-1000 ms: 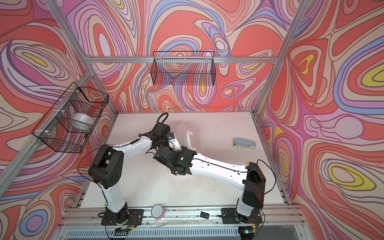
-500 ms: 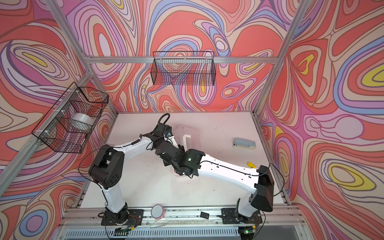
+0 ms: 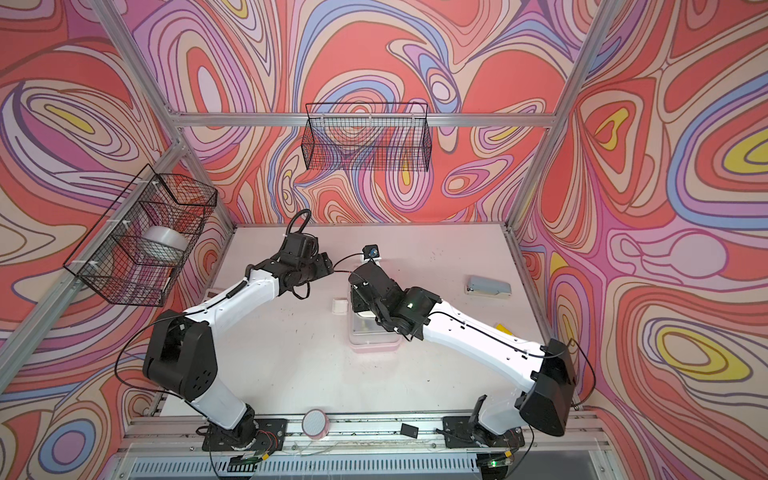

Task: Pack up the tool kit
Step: 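Swing the clear lid over the tray with the right gripper to close it, then move the left gripper to the white latch while the right gripper holds the lid down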

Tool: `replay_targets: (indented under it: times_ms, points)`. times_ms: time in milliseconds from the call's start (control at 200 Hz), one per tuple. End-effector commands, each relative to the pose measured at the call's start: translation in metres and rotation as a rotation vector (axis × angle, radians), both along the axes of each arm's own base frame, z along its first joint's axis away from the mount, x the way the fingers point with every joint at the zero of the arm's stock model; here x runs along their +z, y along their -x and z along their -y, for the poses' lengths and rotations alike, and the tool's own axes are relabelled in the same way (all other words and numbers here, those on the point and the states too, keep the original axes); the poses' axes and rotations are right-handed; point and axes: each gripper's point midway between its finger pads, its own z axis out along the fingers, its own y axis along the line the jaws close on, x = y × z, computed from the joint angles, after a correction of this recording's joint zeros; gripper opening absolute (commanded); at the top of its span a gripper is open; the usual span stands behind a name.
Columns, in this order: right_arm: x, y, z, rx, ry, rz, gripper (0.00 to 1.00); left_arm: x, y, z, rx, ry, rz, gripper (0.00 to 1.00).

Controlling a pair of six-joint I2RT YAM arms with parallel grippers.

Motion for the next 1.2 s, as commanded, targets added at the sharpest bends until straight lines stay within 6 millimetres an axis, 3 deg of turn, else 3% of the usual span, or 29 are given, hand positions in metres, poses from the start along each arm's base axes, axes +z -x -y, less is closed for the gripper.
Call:
replay_targets:
  times_ms: [0,185,330,551,821,1006,1192]
  points:
    - [-0.013,-0.003,-0.007,0.023,0.007,-0.018,0.43,0.003,0.014,-0.010,-0.002,-0.042,0.010,1.00]
    - [-0.022,-0.008,-0.014,0.041,0.005,-0.049,0.43,-0.008,0.031,0.005,-0.088,0.075,0.062,0.99]
    - [-0.033,-0.008,-0.012,0.033,0.010,-0.078,0.42,-0.025,0.062,0.013,-0.171,0.173,-0.014,0.78]
    - [-0.054,-0.010,0.000,0.012,0.028,-0.131,0.40,-0.039,0.090,0.025,-0.240,0.309,0.048,0.67]
    - [-0.060,-0.011,0.012,-0.007,0.031,-0.138,0.38,-0.046,0.091,0.039,-0.286,0.396,0.054,0.63]
    - [-0.069,-0.011,0.018,-0.020,0.039,-0.154,0.37,-0.053,0.085,0.052,-0.320,0.443,0.029,0.43]
    - [-0.074,-0.011,0.022,-0.030,0.044,-0.163,0.37,-0.061,0.086,0.057,-0.339,0.461,0.003,0.38]
